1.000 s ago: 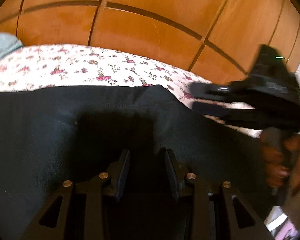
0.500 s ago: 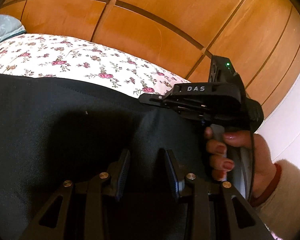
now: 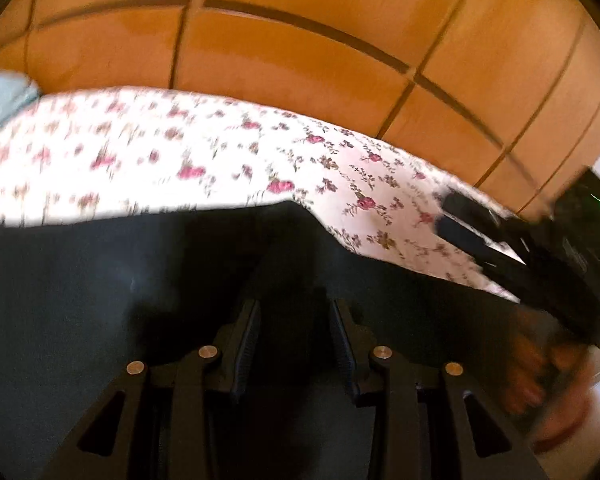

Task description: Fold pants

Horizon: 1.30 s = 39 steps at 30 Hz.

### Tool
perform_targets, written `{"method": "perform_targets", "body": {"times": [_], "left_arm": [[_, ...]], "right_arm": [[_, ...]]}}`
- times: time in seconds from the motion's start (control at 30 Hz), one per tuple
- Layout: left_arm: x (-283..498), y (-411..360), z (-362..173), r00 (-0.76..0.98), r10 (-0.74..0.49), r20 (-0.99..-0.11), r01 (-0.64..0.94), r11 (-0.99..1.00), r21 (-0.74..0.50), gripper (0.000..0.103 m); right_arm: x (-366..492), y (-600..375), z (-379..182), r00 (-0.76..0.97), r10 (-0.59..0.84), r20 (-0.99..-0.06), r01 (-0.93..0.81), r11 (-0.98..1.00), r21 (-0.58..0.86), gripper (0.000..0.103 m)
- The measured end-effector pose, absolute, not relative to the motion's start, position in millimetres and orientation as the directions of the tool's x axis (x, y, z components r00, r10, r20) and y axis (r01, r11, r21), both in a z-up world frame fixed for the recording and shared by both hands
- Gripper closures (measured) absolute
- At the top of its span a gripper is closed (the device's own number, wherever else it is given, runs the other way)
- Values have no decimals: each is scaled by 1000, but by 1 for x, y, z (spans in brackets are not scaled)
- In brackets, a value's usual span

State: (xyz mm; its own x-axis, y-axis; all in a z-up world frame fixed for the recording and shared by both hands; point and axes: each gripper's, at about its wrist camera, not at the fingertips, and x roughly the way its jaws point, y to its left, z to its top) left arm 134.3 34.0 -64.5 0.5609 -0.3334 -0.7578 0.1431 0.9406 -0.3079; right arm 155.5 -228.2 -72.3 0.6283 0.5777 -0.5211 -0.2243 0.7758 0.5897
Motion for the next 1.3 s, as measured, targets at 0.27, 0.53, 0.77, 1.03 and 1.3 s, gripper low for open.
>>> {"method": "perform_targets", "body": {"times": [0.27, 0.53, 0.77, 1.03, 1.3], "left_arm": [[189, 17, -92, 564, -221, -796, 130, 975, -178, 67], [198, 24, -101, 596, -262, -759, 137, 965, -225, 64], [177, 30, -82, 581, -280, -765, 114, 958, -264, 64], [108, 33, -89, 611, -303, -731, 125, 949, -289, 63], [73, 13, -84, 642, -298, -706, 169, 954, -249, 57]], "right_arm": [[122, -259, -103, 614, 404, -678, -142, 902, 408, 92], [130, -277, -121, 648, 376, -662, -58, 891, 449, 102], [96, -298, -92, 726, 393, -564, -60, 854, 518, 82], [-15, -380, -73, 804, 173, -569, 178, 843, 508, 71], [-122, -469, -84, 786, -88, -612, 490, 692, 530, 71]]}}
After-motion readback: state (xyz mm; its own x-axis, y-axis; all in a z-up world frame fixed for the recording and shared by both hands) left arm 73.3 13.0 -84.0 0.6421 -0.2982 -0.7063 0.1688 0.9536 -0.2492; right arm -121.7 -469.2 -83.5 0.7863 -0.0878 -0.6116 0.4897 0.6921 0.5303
